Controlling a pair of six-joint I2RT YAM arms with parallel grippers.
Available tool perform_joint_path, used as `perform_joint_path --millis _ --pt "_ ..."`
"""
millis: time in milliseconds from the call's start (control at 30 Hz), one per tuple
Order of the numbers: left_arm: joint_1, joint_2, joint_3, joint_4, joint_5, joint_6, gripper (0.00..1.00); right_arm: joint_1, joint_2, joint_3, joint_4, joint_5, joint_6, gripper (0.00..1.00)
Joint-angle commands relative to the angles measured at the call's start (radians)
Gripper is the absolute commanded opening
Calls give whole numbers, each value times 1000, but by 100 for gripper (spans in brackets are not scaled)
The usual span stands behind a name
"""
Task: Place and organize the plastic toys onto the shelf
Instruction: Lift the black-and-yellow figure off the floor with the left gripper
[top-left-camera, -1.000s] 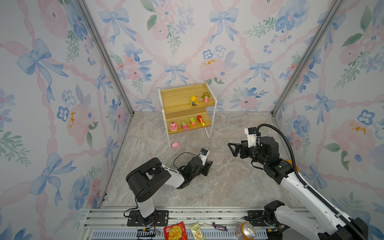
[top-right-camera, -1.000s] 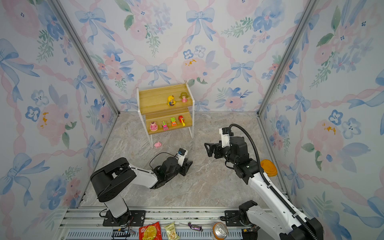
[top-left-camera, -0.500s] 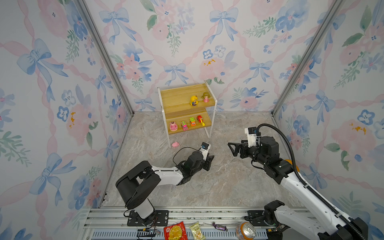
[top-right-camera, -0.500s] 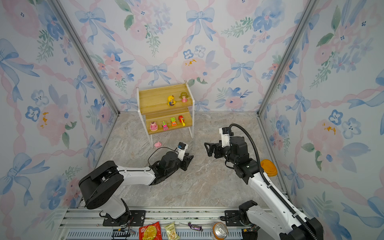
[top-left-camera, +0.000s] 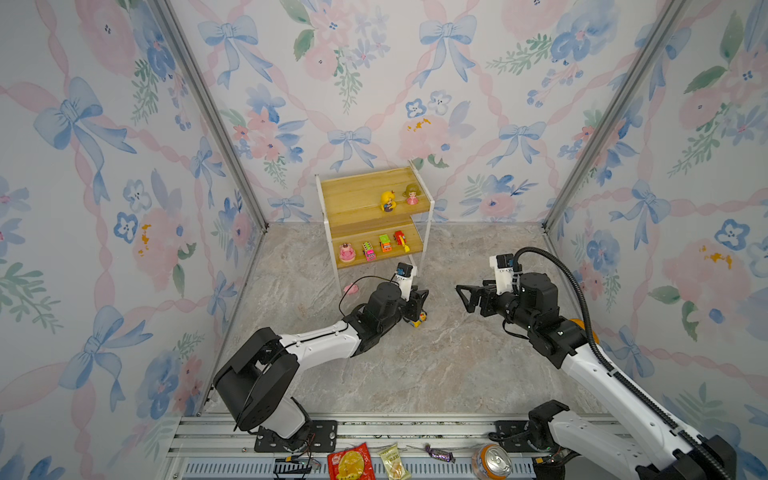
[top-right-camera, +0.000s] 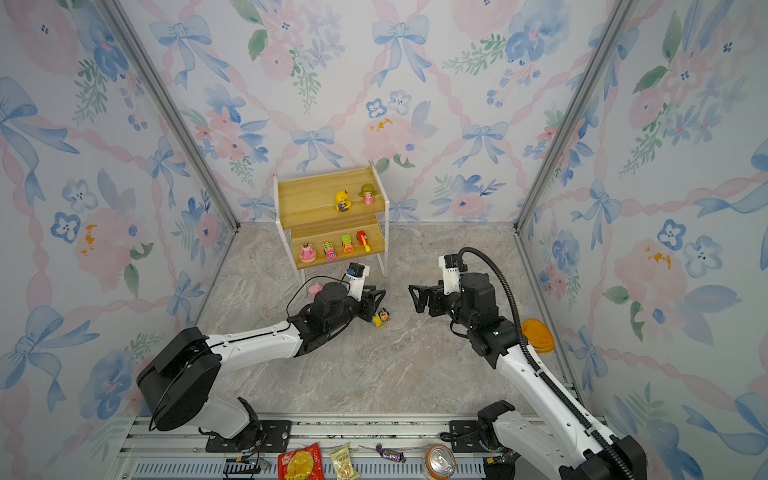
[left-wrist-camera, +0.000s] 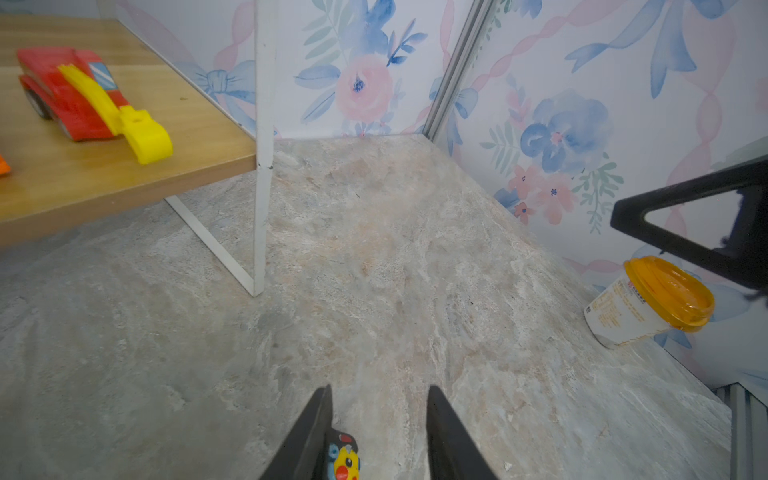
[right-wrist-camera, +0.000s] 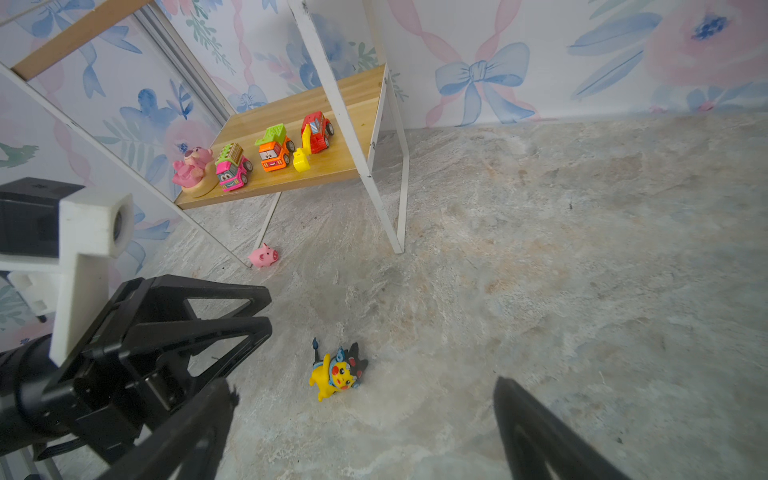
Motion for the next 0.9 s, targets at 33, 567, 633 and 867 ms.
perform_joint_path --millis 33,567,633,867 --pt "11 0 -17 -91 76 70 51 -11 -19 -17 -3 14 6 100" --pt "-95 337 403 -689 -235 282 67 -20 -66 -49 -5 16 17 100" --pt "-116 379 449 -751 -308 285 67 -23 -81 -54 -6 15 19 100" --pt "-138 432 527 -852 -402 260 64 -33 -108 -55 -20 9 18 100"
